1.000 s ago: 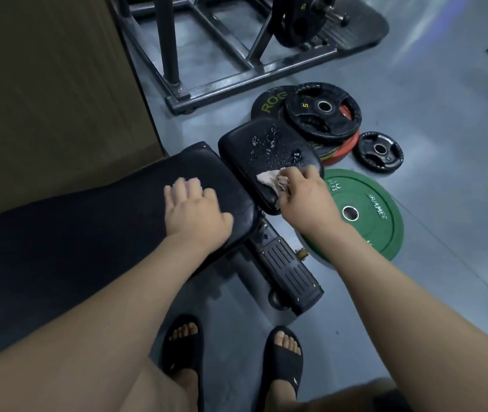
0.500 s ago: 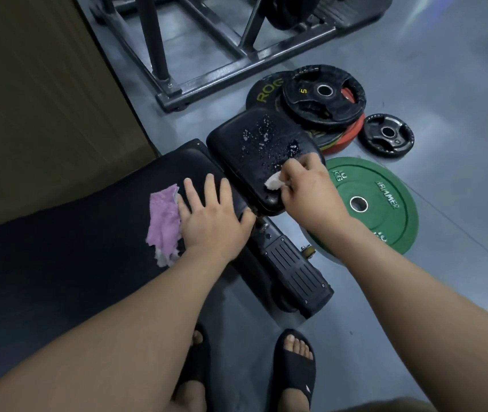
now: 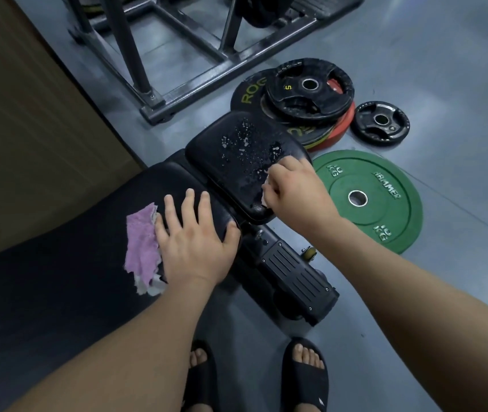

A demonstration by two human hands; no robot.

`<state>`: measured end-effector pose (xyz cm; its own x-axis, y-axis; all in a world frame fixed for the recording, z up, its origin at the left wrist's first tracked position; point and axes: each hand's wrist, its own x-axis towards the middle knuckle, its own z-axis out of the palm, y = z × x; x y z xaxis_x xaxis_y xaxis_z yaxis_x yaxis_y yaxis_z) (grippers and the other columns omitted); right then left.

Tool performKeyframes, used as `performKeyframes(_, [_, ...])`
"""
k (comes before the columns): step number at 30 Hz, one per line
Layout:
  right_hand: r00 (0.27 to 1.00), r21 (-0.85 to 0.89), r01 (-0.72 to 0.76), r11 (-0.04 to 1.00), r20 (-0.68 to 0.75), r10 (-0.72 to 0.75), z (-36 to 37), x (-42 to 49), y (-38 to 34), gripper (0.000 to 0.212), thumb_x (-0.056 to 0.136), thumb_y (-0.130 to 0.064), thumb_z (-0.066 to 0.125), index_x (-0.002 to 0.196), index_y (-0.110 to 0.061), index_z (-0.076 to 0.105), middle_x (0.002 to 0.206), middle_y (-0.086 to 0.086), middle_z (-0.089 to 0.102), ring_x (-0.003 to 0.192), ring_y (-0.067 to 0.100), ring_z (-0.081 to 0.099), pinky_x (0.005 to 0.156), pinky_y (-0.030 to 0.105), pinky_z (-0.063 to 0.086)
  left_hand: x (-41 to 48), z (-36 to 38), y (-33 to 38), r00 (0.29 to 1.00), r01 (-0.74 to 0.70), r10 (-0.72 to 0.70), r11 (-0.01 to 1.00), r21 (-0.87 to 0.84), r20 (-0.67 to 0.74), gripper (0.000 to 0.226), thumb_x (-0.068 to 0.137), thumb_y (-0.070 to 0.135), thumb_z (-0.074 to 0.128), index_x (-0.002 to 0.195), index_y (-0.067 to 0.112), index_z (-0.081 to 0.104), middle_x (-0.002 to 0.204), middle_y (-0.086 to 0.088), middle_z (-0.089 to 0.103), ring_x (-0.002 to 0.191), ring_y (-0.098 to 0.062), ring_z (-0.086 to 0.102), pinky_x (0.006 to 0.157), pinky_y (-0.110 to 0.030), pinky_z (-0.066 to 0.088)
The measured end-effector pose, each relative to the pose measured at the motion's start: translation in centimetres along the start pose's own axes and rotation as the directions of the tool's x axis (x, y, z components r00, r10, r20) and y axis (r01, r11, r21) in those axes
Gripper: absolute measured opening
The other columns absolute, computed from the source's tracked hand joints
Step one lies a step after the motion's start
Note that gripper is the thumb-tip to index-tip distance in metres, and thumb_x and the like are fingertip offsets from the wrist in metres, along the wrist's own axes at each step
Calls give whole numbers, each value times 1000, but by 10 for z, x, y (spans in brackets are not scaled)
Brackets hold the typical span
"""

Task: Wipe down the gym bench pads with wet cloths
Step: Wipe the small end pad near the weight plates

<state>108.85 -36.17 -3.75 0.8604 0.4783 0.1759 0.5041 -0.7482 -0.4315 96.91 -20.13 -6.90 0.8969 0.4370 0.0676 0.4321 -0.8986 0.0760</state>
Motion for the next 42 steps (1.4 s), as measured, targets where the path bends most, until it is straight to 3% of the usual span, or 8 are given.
performKeyframes(5, [998,49,-43,998,-45,45,-2,5,12,19,95,-22,63,110,-11,61,111,8,57,97,30,55,82,39,47,0,3,-1,1000,2,-1,1000,3,-24,75,92,63,34,153,21,40,162,-6,36,153,-38,22,123,-59,17])
performKeyframes(9, [999,-65,4,998,-42,-7,1,-1,21,24,98,-37,65,111,-19,72,112,3,63,101,32,49,86,43,47,0,3,-1,1000,5,-5,1000,-3,-23,75,92,64,34,154,21,39,162,-5,35,154,-37,20,123,-59,17])
performKeyframes(13, [972,40,-163,986,-165,167,2,10,28,17,100,-25,61,101,-17,75,104,7,62,97,35,52,85,41,46,0,4,-1,1000,4,-4,1000,-9,-25,75,93,64,32,154,21,39,163,-5,34,154,-37,19,123,-58,16])
performKeyframes(19, [976,-31,214,976,-24,-215,18,-4,5,13,96,-18,62,90,-13,72,96,5,59,86,31,53,79,40,48,0,4,-1,999,3,-3,1000,-13,-34,74,93,63,34,154,21,39,162,-6,35,154,-37,20,122,-59,18])
performKeyframes(24, [985,-96,-79,992,-162,62,10,36,28,21,98,-17,56,84,-8,69,96,11,57,92,32,50,77,43,49,0,3,-1,999,3,-3,1000,-18,-33,75,92,63,34,153,20,39,162,-6,35,153,-37,21,122,-59,18])
performKeyframes(30, [946,-50,324,945,19,-323,19,-6,-5,14,99,-16,58,99,-12,72,97,7,57,85,29,48,76,36,45,0,3,-2,1000,2,-2,1000,-19,-25,75,92,63,35,153,20,39,162,-7,34,154,-37,20,122,-59,17])
performKeyframes(36, [990,-159,27,987,-134,-48,17,43,9,12,91,-7,58,80,-7,64,94,14,55,90,33,49,74,43,47,1,2,-1,1000,8,-8,1000,-29,-26,75,91,63,37,152,20,40,162,-6,36,153,-36,21,122,-59,19])
performKeyframes(42, [948,-91,318,944,16,-318,18,5,-2,12,96,-12,60,101,-13,71,98,8,57,86,30,50,74,36,46,1,1,-2,1000,4,-5,999,-39,-27,75,90,62,37,152,20,41,161,-7,36,153,-37,22,122,-60,19])
